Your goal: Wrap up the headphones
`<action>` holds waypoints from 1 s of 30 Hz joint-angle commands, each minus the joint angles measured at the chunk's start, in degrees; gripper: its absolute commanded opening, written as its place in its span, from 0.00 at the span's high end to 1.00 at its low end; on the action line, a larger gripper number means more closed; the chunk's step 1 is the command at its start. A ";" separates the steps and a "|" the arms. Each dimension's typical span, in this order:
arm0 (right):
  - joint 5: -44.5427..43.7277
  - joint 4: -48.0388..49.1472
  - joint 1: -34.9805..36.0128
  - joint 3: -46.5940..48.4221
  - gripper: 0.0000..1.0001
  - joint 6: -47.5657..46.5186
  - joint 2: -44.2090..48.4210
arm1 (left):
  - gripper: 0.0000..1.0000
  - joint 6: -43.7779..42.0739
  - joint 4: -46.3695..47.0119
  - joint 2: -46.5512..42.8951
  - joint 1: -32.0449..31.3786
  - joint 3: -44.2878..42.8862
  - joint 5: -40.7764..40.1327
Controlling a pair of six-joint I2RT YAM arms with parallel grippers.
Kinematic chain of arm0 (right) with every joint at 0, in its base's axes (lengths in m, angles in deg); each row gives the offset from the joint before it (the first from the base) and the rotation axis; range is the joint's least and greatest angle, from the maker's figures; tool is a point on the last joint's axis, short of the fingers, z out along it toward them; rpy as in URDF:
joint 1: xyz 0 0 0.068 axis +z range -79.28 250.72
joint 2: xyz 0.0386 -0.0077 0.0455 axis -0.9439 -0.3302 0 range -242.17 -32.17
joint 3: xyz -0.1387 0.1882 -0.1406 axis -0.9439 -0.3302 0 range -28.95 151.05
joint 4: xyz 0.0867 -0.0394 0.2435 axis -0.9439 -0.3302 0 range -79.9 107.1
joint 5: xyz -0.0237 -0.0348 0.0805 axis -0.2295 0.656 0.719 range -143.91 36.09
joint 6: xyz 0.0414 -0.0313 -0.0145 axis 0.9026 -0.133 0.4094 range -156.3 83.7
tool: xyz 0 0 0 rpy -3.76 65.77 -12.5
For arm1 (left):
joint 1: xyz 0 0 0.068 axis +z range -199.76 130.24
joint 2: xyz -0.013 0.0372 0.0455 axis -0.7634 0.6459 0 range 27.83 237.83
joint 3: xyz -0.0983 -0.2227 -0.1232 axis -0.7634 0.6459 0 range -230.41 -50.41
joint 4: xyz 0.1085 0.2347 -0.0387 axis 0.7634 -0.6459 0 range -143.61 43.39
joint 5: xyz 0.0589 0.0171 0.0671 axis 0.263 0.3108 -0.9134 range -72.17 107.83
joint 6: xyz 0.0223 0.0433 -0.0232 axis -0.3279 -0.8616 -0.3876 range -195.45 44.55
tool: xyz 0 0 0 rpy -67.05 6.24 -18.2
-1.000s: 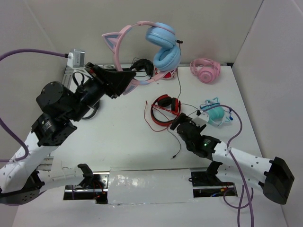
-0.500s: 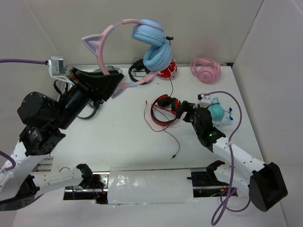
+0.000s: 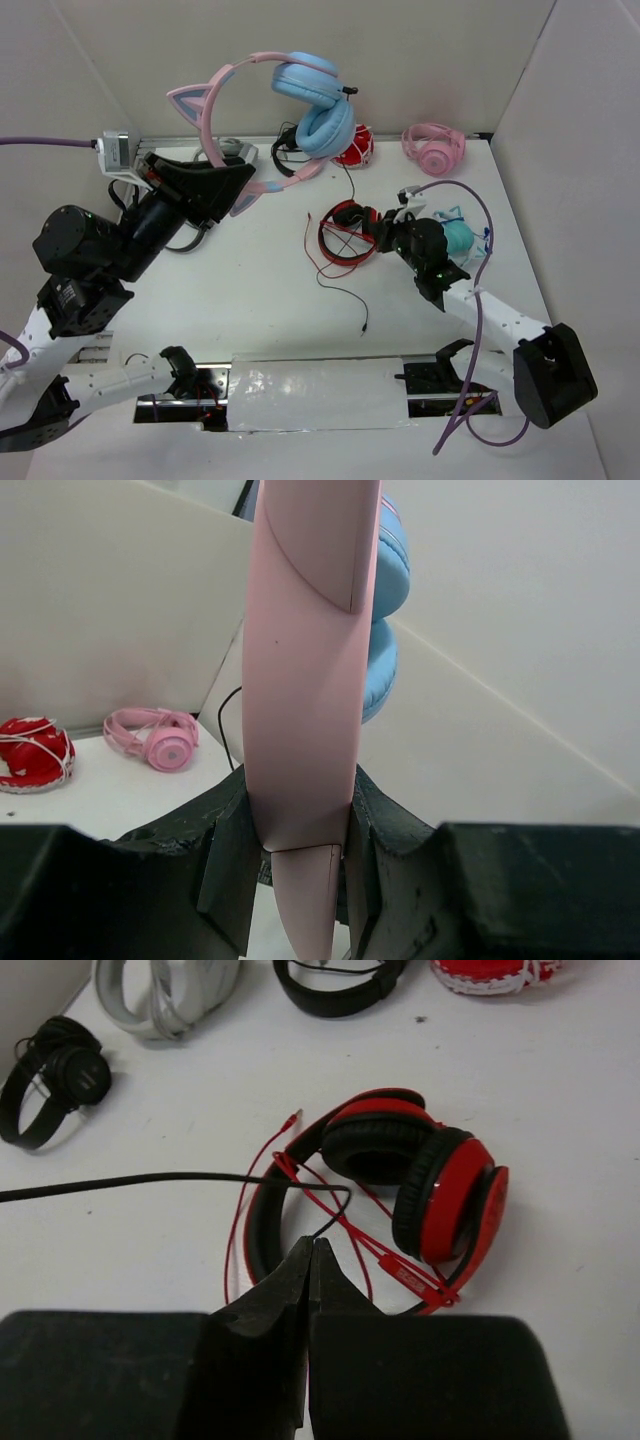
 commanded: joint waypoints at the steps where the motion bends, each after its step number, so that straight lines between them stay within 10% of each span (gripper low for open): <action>1: 5.53 5.47 -0.01 -1.13 1.00 0.28 1.06 | 1.00 1.26 9.24 -2.45 -0.10 0.74 -2.06; 13: -10.69 -0.50 9.48 -5.79 0.95 0.64 7.57 | 1.00 0.91 12.05 0.45 -0.01 0.14 -3.39; 15: -14.05 -0.86 9.57 -5.61 0.64 1.69 8.27 | 1.00 0.65 12.41 0.28 -0.01 -0.91 -2.77; 16: -17.72 -0.60 9.48 -5.88 0.04 2.04 8.45 | 1.00 0.48 12.49 0.19 -0.10 -1.35 -1.90; 30: -16.89 4.94 9.13 -0.35 0.00 -6.83 3.01 | 1.00 0.39 9.51 0.36 -0.01 -10.06 7.07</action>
